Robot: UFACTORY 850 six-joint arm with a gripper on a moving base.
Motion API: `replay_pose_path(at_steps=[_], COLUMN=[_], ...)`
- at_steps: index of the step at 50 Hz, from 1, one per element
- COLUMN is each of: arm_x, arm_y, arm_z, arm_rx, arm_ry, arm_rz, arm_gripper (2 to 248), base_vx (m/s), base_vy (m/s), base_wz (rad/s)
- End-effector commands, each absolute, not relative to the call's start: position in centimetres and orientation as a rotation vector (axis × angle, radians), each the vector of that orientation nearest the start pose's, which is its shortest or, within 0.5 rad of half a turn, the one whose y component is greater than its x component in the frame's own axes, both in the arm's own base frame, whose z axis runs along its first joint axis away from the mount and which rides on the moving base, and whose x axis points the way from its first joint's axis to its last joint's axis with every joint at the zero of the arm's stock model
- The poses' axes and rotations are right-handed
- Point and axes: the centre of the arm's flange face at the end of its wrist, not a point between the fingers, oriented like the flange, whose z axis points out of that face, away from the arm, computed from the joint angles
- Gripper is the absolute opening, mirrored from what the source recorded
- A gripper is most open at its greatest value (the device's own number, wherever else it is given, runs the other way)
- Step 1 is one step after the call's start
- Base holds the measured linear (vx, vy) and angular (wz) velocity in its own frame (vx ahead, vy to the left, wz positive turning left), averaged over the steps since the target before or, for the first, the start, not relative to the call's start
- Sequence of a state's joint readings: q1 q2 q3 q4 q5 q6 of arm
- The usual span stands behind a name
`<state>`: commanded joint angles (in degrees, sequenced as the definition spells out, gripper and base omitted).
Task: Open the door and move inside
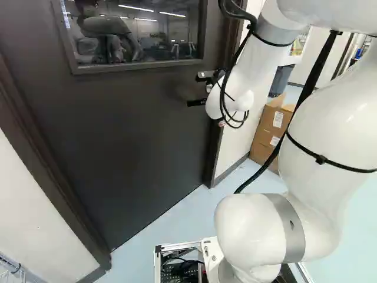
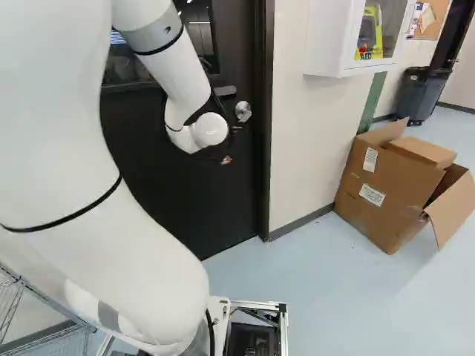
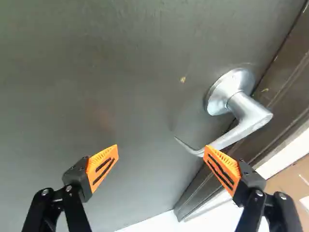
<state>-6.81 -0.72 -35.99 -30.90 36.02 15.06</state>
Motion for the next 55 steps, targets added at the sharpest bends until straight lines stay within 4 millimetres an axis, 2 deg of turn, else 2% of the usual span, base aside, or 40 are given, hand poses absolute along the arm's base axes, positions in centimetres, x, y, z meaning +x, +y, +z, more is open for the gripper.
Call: replay_pose_path(at_steps=[9,33,55], arm_x=[45.4,45.4,45.8], arm_y=[-2.7,-2.7,-2.7], arm_z=[45.2,45.0,42.8], arm_rx=[-2.519,-2.522,-2.554], arm_ry=[-0.343,-0.342,-0.332], arm_rz=[-1.692,-1.686,-1.621], arm_gripper=[247,247,247], base_vx=[0.000,0.000,0.000], base_vy=[0.000,0.000,0.000], base_wz=[0.000,0.000,0.000])
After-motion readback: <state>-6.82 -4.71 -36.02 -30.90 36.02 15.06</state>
